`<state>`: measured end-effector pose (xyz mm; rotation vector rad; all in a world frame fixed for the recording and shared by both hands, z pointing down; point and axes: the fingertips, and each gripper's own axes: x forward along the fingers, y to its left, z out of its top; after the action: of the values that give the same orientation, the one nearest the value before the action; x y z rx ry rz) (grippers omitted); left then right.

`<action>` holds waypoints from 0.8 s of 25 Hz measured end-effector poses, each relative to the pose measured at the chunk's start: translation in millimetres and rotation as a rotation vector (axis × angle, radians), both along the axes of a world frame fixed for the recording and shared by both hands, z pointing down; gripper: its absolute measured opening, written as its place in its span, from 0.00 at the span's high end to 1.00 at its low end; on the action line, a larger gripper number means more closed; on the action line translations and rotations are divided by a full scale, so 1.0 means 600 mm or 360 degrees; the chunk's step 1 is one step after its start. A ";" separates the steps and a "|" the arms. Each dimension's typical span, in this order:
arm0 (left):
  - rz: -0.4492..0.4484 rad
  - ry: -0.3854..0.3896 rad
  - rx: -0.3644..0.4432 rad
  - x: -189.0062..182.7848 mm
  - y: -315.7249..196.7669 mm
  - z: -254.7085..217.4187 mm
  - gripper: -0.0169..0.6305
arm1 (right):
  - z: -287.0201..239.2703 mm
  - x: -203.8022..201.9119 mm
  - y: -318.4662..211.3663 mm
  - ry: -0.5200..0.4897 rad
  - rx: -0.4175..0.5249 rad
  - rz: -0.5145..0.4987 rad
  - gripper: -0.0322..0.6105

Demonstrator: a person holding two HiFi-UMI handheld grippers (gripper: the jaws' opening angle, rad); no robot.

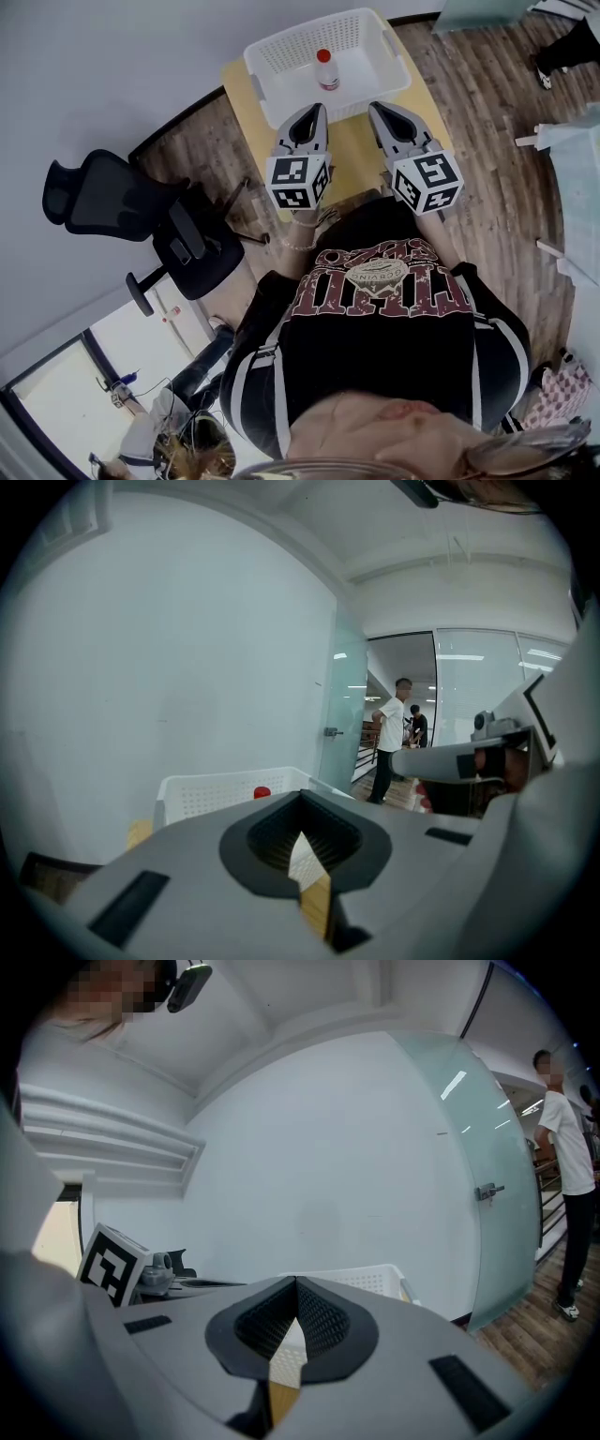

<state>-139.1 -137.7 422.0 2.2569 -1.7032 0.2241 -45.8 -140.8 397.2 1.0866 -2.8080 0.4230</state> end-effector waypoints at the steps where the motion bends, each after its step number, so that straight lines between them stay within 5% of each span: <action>1: -0.0006 -0.0009 -0.0005 -0.003 -0.007 0.003 0.90 | 0.001 0.005 -0.003 0.0002 -0.0003 0.0010 0.92; 20: 0.0026 -0.0125 -0.0159 -0.009 -0.110 0.062 0.75 | 0.015 0.081 -0.059 -0.0005 -0.0045 0.0155 0.92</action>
<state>-144.2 -203.5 459.3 2.2170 -1.6731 0.3976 2.8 -176.0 406.1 1.2217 -2.7512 0.4720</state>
